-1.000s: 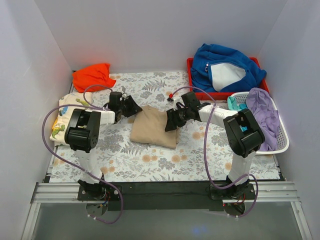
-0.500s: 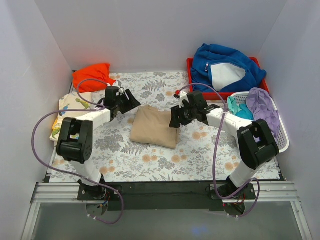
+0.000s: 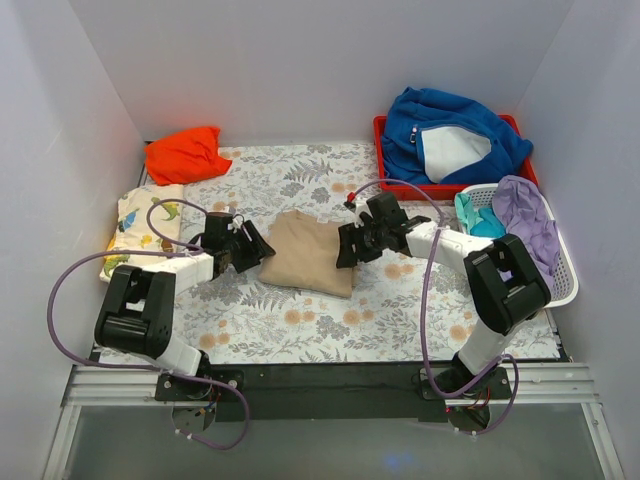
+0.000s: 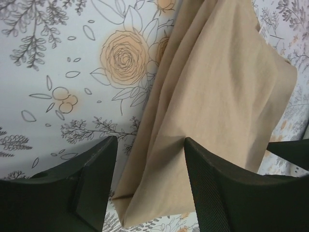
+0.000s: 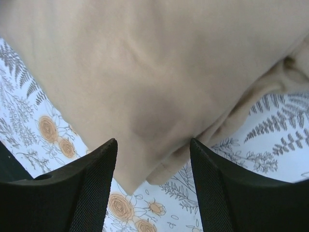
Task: Fold and stack the t-shirts
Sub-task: Fold the tshirt, then neatly place the folded tshirt to the corner
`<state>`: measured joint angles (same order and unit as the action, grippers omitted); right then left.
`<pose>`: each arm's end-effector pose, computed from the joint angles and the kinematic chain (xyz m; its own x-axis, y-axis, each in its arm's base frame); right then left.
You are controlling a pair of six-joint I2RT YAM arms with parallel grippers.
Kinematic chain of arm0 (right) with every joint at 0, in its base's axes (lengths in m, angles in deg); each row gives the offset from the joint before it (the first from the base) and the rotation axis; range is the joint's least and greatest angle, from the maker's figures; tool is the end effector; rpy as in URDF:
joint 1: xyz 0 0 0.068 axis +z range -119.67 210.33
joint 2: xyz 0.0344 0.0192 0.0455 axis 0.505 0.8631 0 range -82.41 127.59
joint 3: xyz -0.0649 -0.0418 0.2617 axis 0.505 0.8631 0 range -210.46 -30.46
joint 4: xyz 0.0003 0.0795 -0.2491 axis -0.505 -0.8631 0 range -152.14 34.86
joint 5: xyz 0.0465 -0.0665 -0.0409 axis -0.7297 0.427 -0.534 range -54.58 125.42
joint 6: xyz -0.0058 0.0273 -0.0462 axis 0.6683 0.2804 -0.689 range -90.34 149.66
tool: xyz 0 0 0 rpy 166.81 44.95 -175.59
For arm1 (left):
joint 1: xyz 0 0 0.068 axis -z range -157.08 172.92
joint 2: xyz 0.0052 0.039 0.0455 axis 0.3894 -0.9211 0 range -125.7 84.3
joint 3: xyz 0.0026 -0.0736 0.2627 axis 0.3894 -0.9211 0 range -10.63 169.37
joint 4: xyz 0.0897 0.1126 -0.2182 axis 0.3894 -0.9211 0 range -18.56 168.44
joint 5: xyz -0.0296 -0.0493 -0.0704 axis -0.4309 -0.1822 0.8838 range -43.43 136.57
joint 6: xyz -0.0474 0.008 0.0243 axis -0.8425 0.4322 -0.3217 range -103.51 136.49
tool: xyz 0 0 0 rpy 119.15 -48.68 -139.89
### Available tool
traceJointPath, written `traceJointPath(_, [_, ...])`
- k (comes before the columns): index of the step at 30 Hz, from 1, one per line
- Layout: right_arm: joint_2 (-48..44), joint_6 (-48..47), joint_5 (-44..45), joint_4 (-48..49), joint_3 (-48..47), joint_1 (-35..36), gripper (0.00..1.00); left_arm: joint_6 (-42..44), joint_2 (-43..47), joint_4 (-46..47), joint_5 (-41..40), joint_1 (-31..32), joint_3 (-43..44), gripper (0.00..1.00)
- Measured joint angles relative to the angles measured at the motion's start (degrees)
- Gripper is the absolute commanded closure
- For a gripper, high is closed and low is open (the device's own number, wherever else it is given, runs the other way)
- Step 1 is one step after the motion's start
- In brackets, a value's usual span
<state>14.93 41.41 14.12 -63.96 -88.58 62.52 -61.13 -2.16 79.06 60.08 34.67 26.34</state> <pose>0.2919 0.1990 0.1873 -0.7590 -0.2536 -0.5997 -0.5590 0.7260 0.4006 0.2723 -0.0652 0.1480 -0.4986 -0.8663 0.0309 -0.6455 0.3472 -0.6802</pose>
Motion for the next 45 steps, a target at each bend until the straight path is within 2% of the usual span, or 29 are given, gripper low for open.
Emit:
traceJointPath(7, [-0.31, 2.43, 3.17, -0.68, 2.56, 0.09, 0.29, -0.9, -1.95, 3.96, 2.38, 0.37, -0.13, 0.44])
traceJointPath(14, [-0.5, 3.76, 1.97, -0.13, 4.7, 0.09, 0.29, -2.82, 0.04, 6.97, 3.61, 5.35, -3.58, 0.44])
traceJointPath(19, [1.27, 4.79, -3.23, 4.59, 5.38, 0.02, 0.36, -5.07, 3.04, 7.65, 4.04, 8.94, -6.95, 0.44])
traceJointPath(21, [2.23, 4.96, -5.05, 6.27, 5.4, 0.02, 0.44, -6.1, 4.42, 7.98, 4.11, 9.81, -8.41, 0.44])
traceJointPath(22, [2.54, 5.05, -5.53, 6.78, 5.4, 0.02, 0.45, -6.56, 5.11, 8.0, 4.09, 10.21, -9.09, 0.44])
traceJointPath(25, [2.89, 5.11, -6.03, 7.23, 5.4, -0.04, 0.31, -7.37, 6.97, 7.02, 3.91, 10.95, -10.25, 0.44])
traceJointPath(28, [1.38, 4.63, -3.76, 6.14, 5.35, 0.02, 0.28, -7.19, 8.13, 3.37, 2.73, 11.26, -9.42, 0.44])
traceJointPath(32, [-5.29, 3.19, 3.87, 1.77, 5.38, 0.09, 0.26, -5.81, 10.47, -5.81, -2.34, 11.34, -6.23, 0.42])
traceJointPath(34, [-9.2, 2.45, 6.75, 0.57, 5.33, 0.09, 0.26, -5.2, 12.22, -10.75, -6.01, 11.32, -3.65, 0.35])
traceJointPath(37, [-14.53, 1.27, 11.26, -1.03, 5.05, 0.07, 0.26, -4.31, 14.64, -15.47, -11.5, 11.21, 0.42, 0.16])
traceJointPath(38, [-15.98, 0.96, 12.72, -1.49, 5.03, 0.07, 0.26, -4.11, 15.52, -16.87, -13.0, 11.1, 1.75, 0.13])
traceJointPath(45, [-24.13, -2.03, 18.73, -4.2, 4.9, 0.09, 0.24, -3.04, 21.57, -25.0, -16.5, 10.6, 10.8, 0.12])
